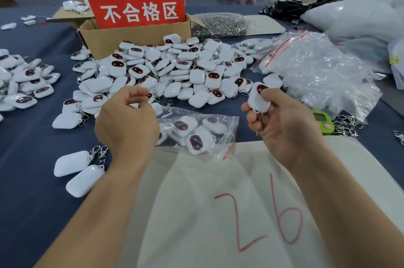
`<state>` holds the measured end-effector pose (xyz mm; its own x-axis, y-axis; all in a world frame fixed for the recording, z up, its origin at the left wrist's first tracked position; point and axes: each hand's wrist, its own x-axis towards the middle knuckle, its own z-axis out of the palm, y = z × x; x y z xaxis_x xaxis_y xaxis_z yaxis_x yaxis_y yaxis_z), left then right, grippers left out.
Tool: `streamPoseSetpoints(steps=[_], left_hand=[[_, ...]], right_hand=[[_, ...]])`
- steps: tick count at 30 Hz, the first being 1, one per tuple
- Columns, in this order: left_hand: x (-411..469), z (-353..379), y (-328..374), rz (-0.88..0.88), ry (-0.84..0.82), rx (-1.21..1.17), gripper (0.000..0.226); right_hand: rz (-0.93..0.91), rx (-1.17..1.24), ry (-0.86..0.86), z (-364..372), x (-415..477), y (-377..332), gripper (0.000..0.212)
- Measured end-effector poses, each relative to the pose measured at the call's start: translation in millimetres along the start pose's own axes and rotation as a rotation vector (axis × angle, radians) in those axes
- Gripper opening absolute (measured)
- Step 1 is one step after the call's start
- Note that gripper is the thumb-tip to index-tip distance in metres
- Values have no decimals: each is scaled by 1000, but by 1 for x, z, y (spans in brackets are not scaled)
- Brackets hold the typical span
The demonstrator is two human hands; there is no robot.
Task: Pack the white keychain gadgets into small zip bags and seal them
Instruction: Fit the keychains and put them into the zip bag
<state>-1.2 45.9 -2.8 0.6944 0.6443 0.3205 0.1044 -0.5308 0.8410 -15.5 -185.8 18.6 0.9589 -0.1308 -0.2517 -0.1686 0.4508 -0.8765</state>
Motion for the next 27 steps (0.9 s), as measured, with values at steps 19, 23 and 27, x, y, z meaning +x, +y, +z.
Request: streamPoseSetpoints(steps=[19, 23, 27], left_hand=[[-48, 10, 26, 420, -469, -352, 24], [-49, 13, 26, 379, -515, -421, 19], [-46, 15, 25, 401, -532, -447, 19]], right_hand=[[-145, -292, -276, 8, -6, 23, 37], [-226, -378, -290, 10, -8, 27, 23], [-273, -396, -268, 10, -10, 30, 23]])
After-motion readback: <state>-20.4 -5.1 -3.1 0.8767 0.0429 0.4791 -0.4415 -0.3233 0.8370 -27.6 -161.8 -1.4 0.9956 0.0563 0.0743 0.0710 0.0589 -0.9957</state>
